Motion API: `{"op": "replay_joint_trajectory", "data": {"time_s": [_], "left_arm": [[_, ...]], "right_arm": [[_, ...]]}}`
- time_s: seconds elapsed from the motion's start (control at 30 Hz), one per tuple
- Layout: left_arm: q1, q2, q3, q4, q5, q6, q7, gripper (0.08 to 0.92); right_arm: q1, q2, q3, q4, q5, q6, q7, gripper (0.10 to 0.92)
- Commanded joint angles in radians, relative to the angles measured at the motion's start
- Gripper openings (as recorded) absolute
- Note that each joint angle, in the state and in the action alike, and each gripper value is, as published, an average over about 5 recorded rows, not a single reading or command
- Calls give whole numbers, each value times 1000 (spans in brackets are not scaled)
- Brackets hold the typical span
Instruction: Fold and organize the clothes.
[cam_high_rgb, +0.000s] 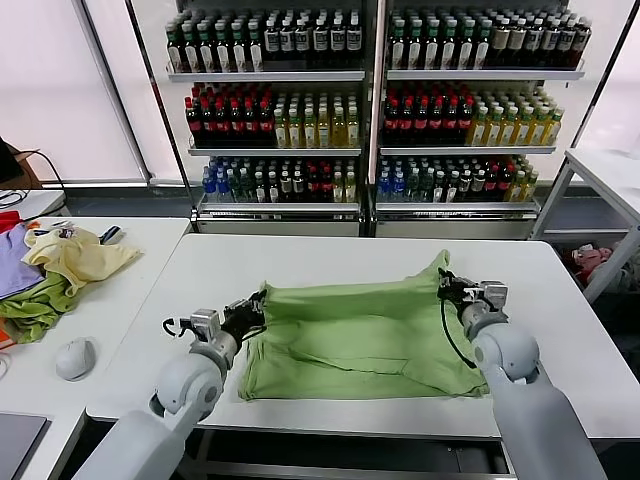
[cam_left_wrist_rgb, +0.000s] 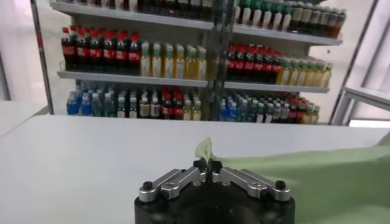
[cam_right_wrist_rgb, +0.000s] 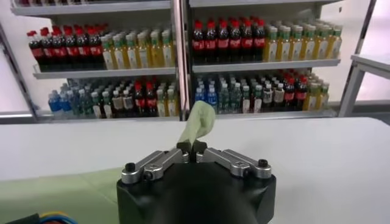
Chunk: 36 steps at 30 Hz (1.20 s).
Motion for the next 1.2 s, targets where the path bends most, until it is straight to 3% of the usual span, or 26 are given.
{"op": "replay_joint_trajectory", "data": {"time_s": [0.03, 0.33, 0.43, 0.6, 0.77, 1.0, 1.2], "left_arm": [[148, 39, -16, -129, 34, 10, 7, 91], [149, 45, 4, -93, 147, 36, 32, 94], [143, 40, 9, -83, 189, 39, 37, 134], [167, 13, -7, -113, 232, 33, 7, 273], [222, -68, -16, -149, 319, 27, -83, 420], [246, -205, -10, -62, 429, 35, -171, 619], [243, -273, -12, -3, 465, 77, -221, 782]], "right_arm": [[-241, -14, 105, 213, -16, -5, 3, 130], [-284, 26, 103, 176, -96, -33, 21, 136], [-277, 35, 93, 168, -125, -45, 22, 187], [-294, 36, 94, 206, -142, -36, 15, 333], [-321, 36, 106, 238, -142, -25, 14, 471], [-339, 40, 105, 253, -149, -17, 14, 679], [-340, 37, 102, 253, -151, -12, 14, 810]]}}
